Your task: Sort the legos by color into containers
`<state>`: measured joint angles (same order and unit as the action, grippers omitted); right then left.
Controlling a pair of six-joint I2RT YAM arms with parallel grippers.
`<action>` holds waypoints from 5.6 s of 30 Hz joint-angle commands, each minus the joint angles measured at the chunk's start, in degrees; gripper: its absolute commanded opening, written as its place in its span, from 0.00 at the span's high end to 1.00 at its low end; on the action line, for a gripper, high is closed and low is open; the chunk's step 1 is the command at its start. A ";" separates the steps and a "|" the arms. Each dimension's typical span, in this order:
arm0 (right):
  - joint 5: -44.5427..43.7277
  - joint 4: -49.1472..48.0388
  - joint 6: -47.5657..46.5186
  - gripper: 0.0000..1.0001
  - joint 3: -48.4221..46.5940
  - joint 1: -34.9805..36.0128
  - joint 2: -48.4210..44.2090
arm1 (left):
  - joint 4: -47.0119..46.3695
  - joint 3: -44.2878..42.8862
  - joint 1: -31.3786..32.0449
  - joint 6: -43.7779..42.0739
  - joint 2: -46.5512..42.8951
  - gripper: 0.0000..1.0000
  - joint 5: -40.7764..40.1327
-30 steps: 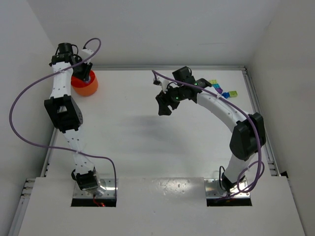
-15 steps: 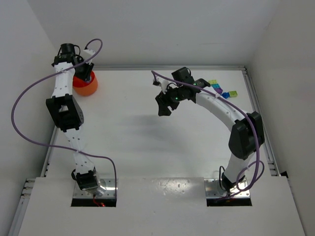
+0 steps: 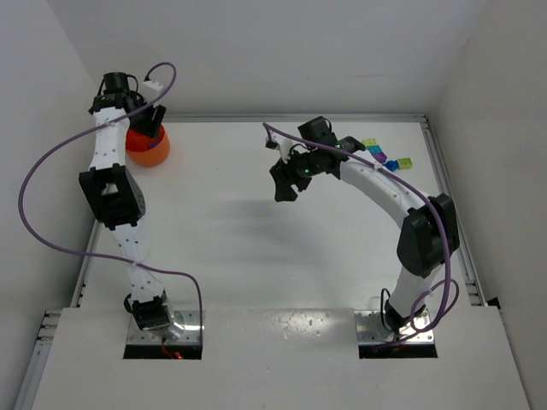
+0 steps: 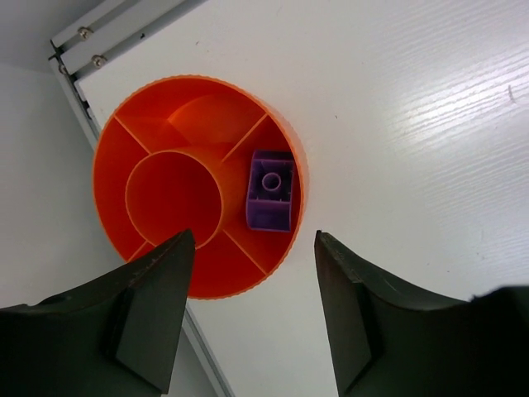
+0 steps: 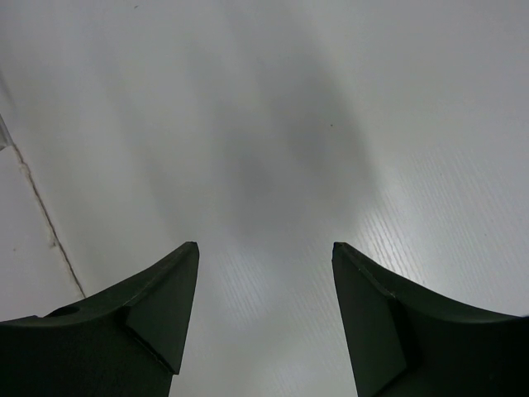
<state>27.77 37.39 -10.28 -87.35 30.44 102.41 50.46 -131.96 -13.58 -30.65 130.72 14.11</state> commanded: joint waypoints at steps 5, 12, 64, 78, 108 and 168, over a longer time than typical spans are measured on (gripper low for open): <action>-1.57 -2.23 1.66 0.36 0.69 -0.90 -3.27 | -2.91 -0.85 -0.13 6.65 -12.93 0.36 9.52; -11.84 -5.22 5.01 0.43 6.05 -6.43 -8.10 | -4.74 17.06 3.30 12.10 -30.67 0.41 19.81; -29.18 3.39 5.71 0.33 -36.22 -35.71 37.86 | -22.68 47.94 16.40 26.96 -46.25 0.41 23.24; -30.85 4.45 4.66 0.40 -36.75 -35.71 40.06 | -22.68 48.99 16.40 27.49 -46.25 0.40 23.24; -12.25 8.30 -2.01 0.88 -23.13 -35.71 20.73 | -26.19 54.61 15.70 27.49 -50.38 0.40 29.81; 46.23 37.67 -12.22 0.87 -25.85 -2.40 15.27 | -65.75 74.56 31.25 67.39 -53.46 0.34 52.95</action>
<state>72.05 76.16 -22.24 -110.61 27.44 117.25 -12.95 -56.95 16.86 36.40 79.26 65.82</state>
